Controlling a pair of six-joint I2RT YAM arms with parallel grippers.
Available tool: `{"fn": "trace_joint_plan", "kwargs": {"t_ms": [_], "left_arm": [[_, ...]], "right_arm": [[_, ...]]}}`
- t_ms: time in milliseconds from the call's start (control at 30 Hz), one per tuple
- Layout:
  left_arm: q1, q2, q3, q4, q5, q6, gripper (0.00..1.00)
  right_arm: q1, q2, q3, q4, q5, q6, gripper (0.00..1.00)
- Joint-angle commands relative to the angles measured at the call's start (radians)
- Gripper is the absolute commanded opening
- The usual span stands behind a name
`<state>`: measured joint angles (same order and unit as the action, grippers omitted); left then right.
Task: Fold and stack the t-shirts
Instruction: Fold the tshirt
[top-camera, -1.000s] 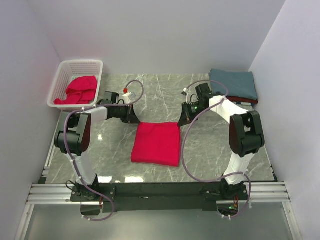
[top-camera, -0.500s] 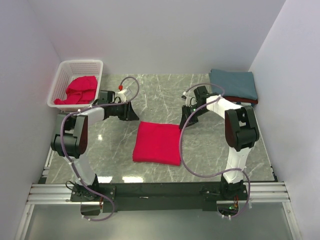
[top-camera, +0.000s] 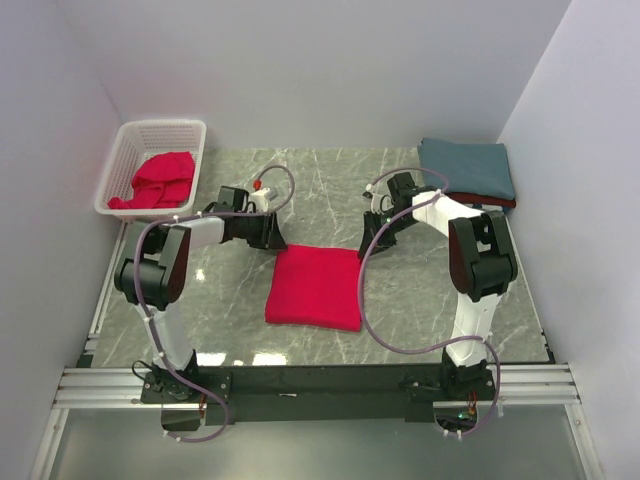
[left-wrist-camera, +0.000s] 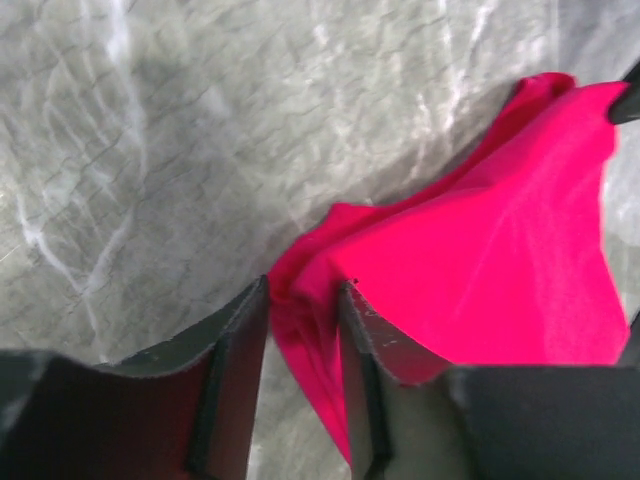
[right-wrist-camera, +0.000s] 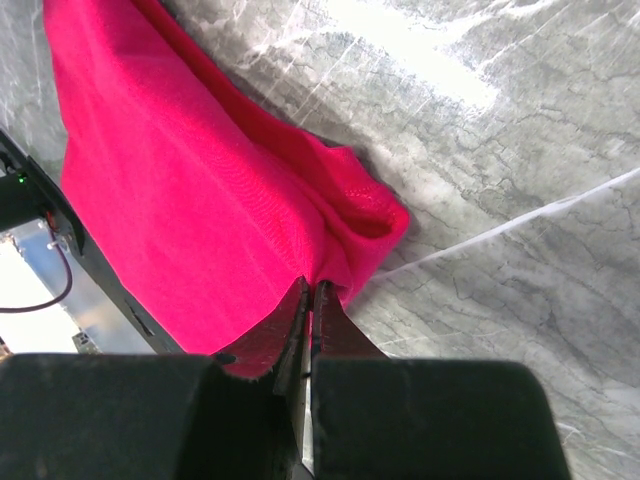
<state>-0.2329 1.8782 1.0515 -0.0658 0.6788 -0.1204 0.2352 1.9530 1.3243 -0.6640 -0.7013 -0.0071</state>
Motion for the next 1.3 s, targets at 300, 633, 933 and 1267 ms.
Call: {"fn": "trace_joint_plan", "kwargs": {"t_ms": [300, 633, 933, 1267], "left_arm": [[0.029, -0.123, -0.036, 0.058, 0.022, -0.018, 0.01], [0.113, -0.085, -0.024, 0.084, 0.025, -0.004, 0.01], [0.115, 0.044, 0.105, 0.126, 0.038, -0.070, 0.06], [0.164, -0.183, -0.043, -0.011, 0.165, -0.093, 0.53]], "right_arm": [[-0.011, -0.017, 0.038, 0.029, -0.003, 0.006, 0.00], [-0.020, 0.012, 0.067, 0.084, 0.008, 0.042, 0.00], [-0.020, 0.194, 0.303, 0.084, 0.023, 0.065, 0.01], [-0.037, -0.014, 0.180, 0.038, -0.039, 0.107, 0.52]]}}
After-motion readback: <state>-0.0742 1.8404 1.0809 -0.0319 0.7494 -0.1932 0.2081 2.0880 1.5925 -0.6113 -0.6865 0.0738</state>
